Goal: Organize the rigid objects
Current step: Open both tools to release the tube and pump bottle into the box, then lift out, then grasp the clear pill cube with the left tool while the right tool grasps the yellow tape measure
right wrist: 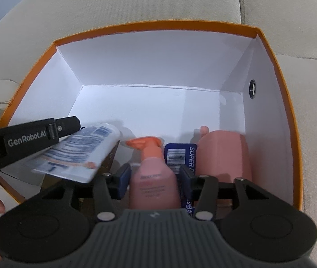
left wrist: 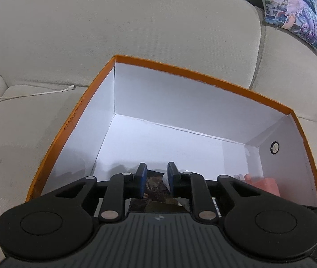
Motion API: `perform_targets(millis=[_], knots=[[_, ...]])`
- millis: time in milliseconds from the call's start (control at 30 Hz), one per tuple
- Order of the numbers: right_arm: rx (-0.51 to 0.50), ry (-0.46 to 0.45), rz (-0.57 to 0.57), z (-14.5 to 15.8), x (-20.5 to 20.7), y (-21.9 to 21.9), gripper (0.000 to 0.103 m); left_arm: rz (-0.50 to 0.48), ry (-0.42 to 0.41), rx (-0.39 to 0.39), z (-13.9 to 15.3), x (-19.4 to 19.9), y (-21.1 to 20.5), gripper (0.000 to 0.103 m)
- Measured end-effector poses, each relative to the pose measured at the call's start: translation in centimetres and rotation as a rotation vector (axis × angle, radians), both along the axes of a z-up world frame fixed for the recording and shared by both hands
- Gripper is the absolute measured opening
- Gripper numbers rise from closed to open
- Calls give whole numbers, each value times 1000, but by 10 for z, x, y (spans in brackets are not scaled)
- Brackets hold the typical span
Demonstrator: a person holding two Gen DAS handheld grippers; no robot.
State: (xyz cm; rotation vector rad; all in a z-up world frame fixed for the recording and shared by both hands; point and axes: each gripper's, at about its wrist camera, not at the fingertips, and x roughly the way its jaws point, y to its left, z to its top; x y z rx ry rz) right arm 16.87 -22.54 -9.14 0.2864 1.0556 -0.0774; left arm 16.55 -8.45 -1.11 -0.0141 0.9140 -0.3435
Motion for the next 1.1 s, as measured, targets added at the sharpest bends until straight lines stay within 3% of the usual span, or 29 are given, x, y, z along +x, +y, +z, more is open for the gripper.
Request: perform_targets(millis=[567, 700, 867, 933, 1100], knots=[[-6, -84, 44, 45, -26, 3, 70, -2, -33, -22, 33, -26, 16, 42], [-21, -97, 66, 59, -38, 8, 75, -10, -52, -16, 44, -42, 20, 57], [-65, -84, 89, 72, -63, 13, 81, -8, -55, -2, 58, -62, 29, 68], [-69, -67, 94, 76, -72, 12, 84, 6, -50, -10, 62, -71, 36, 79], [-99, -94, 93, 94, -105, 9, 86, 52, -12, -24, 63, -100, 59, 83]])
